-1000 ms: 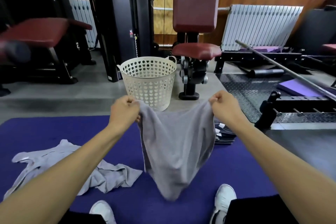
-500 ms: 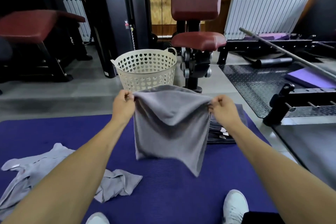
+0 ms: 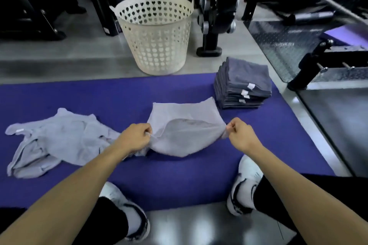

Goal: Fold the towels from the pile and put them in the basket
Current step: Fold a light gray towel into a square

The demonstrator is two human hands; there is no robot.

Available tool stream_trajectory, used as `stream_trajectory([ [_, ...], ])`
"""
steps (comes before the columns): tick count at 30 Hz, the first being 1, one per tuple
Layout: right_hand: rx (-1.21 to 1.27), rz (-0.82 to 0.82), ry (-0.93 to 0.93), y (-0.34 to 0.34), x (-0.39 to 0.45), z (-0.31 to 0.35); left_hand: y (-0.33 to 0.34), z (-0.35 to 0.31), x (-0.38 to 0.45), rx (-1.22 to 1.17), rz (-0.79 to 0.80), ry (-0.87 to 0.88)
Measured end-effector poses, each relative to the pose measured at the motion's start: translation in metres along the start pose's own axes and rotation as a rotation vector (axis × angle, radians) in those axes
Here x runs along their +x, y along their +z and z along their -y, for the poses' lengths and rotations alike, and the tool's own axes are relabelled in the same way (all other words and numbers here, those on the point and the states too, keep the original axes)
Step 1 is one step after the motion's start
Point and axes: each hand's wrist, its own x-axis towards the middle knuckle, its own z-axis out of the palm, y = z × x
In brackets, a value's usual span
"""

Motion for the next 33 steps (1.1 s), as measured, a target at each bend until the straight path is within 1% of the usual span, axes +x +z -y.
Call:
stream_trajectory([
  [1, -0.030, 0.029, 0.031, 0.007, -0.007, -0.010, 0.008, 0.003, -0.006, -0.002, 0.051, -0.010],
  [3, -0.081, 0.080, 0.084, 0.019, -0.020, -0.024, 0.020, 0.010, -0.015, -0.062, 0.082, -0.026],
  [6, -0.113, 0.116, 0.097, 0.030, -0.031, -0.037, 0.034, 0.018, -0.026, -0.161, 0.144, -0.066],
  [9, -0.134, 0.158, 0.063, 0.039, -0.036, -0.048, 0.047, 0.027, -0.030, -0.114, 0.276, -0.064],
  [13, -0.297, 0.366, 0.079, 0.049, -0.042, -0.067, 0.065, 0.035, -0.034, -0.026, 0.402, -0.051],
  [15, -0.378, 0.434, 0.082, 0.051, -0.039, -0.068, 0.070, 0.034, -0.033, -0.029, 0.427, -0.051],
  [18, -0.278, 0.376, 0.077, 0.054, -0.025, -0.055, 0.074, 0.034, -0.020, -0.152, 0.364, -0.109],
  [20, -0.192, 0.324, 0.057, 0.058, -0.008, -0.039, 0.075, 0.033, -0.004, -0.165, 0.291, -0.122],
  [21, -0.160, 0.313, 0.039, 0.061, 0.002, -0.031, 0.074, 0.032, 0.005, -0.152, 0.278, -0.108],
  [24, -0.074, 0.321, -0.002, 0.073, 0.035, -0.009, 0.065, 0.037, 0.039, -0.063, 0.320, -0.049],
  [28, 0.035, 0.322, -0.017, 0.100, 0.086, 0.018, 0.047, 0.065, 0.096, 0.067, 0.354, -0.028],
  [31, 0.052, 0.333, -0.023, 0.122, 0.122, 0.033, 0.041, 0.089, 0.145, 0.145, 0.373, -0.014],
  [33, 0.065, 0.338, -0.015, 0.141, 0.147, 0.040, 0.043, 0.105, 0.180, 0.152, 0.361, -0.021],
])
